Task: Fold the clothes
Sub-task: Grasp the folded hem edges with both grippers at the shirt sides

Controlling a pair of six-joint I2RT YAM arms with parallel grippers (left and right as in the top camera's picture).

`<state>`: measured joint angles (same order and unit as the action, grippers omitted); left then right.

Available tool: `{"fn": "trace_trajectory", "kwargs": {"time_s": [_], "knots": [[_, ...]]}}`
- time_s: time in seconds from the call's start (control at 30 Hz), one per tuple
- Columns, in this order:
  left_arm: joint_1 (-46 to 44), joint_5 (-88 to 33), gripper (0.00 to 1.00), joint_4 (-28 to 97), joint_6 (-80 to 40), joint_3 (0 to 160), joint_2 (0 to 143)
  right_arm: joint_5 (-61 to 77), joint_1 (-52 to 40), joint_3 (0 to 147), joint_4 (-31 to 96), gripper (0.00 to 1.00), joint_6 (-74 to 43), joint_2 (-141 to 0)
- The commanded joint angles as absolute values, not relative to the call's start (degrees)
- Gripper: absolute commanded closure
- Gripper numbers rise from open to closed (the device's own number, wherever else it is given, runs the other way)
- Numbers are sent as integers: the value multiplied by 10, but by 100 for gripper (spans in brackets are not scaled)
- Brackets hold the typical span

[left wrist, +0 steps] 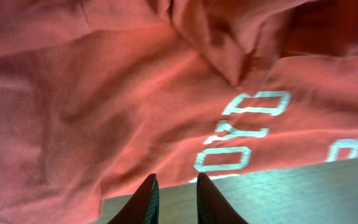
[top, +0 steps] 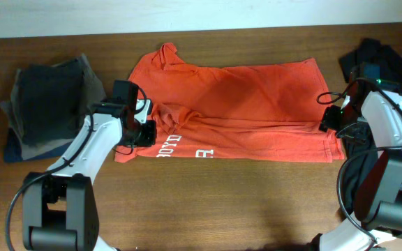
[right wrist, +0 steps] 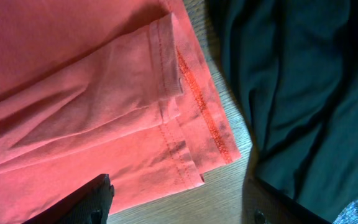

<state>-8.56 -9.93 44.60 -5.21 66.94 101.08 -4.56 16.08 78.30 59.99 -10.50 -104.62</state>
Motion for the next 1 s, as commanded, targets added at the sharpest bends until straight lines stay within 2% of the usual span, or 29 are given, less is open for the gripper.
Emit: {"fn": "trace_trajectory", "kwargs": {"time_s": [0.0, 0.13, 0.53, 0.67, 0.8, 0.97], "knots": [[-86, -81, 79, 431, -45, 650, 1032, -62, 158, 780, 590, 28, -102, -1040], [-86, -81, 78, 425, -45, 648, 1051, -4, 158, 780, 561, 28, -62, -1069], [-86, -81, 74, 414, -45, 648, 1056, 38, 158, 780, 494, 29, -62, -1158], [-86, -81, 73, 413, -45, 648, 1056, 73, 158, 780, 484, 37, -62, -1167], [-86, -81, 73, 414, -45, 648, 1056, 73, 158, 785, 471, 57, -62, -1166], [-86, -81, 73, 414, -45, 648, 1056, 73, 159, 823, 464, 59, -62, -1166]]}}
